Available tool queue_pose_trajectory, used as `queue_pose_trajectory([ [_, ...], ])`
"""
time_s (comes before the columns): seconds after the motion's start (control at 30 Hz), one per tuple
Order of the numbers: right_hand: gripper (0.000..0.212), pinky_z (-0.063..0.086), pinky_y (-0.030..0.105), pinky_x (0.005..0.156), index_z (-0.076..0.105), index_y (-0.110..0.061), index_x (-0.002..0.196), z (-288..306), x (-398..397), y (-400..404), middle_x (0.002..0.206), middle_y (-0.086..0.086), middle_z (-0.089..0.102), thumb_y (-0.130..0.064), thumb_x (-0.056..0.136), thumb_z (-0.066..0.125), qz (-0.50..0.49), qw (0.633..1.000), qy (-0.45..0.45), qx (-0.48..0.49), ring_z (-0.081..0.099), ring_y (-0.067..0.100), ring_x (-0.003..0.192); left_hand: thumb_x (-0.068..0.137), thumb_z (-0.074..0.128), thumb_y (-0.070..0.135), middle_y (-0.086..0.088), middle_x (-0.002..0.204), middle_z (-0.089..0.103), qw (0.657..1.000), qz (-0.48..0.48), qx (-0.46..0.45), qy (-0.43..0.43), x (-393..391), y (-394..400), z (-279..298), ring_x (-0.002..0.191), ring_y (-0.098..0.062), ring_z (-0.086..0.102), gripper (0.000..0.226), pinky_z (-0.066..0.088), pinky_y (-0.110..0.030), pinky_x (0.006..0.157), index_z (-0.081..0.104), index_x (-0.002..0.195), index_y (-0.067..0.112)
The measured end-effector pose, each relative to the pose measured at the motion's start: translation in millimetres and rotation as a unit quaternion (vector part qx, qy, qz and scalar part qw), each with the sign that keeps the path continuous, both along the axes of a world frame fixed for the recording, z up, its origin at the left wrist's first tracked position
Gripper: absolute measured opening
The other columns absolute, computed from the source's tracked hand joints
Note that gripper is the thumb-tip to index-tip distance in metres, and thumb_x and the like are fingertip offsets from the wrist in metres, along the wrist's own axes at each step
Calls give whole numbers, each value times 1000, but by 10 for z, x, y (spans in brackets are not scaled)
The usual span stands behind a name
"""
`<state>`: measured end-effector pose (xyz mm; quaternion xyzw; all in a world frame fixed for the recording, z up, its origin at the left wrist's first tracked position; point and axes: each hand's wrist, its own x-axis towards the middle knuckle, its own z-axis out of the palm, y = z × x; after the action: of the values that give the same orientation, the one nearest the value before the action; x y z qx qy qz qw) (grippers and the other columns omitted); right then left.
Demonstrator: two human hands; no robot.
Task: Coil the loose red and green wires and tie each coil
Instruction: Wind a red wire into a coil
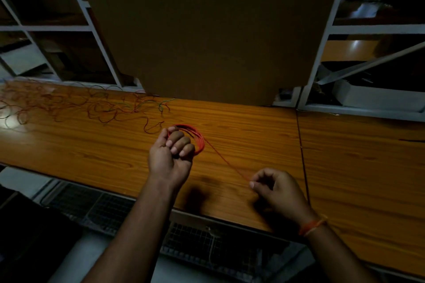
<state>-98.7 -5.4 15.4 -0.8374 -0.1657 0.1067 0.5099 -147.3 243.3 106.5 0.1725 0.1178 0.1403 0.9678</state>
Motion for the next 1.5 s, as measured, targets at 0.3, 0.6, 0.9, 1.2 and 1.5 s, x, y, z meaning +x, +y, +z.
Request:
queue_pose_trajectory([
  [0.3,13,41,13,64,68,-29,86,462,-147,-50,84,-12,68,-21,96,68,79,983,-158,-42,64,7,83,110,33,34,10,56,38,993,21,109,31,31,-110,-89,41,-3,31,32,26,-17,40,50,88,19],
  [0.6,11,42,16,66,68,-29,87,903,-259,149,84,-16,64,-24,97,67,155,962,-223,14,62,7,82,111,30,36,-5,69,66,916,27,396,58,-47,-396,-102,64,-19,67,35,50,-24,56,51,101,9],
  [0.9,14,60,31,74,70,-22,101,1246,-145,246,89,-2,72,-12,92,72,143,979,-106,97,70,13,83,104,42,36,1,58,39,782,-94,615,-33,-170,-409,-139,47,-10,33,35,26,-20,45,61,78,22],
  [1.2,15,44,27,73,75,-29,90,623,-240,226,91,-9,64,-17,90,67,75,972,-143,-172,59,9,85,101,51,34,5,57,27,811,-185,554,34,-451,-192,-213,50,-13,18,39,13,-29,50,44,63,26],
  [1.5,20,49,27,65,76,-15,85,381,-402,-17,74,-3,73,-26,96,64,169,946,-12,-276,67,10,73,102,40,31,8,51,23,888,-187,420,-19,-540,-498,-148,44,-9,13,40,14,-20,45,47,63,22],
])
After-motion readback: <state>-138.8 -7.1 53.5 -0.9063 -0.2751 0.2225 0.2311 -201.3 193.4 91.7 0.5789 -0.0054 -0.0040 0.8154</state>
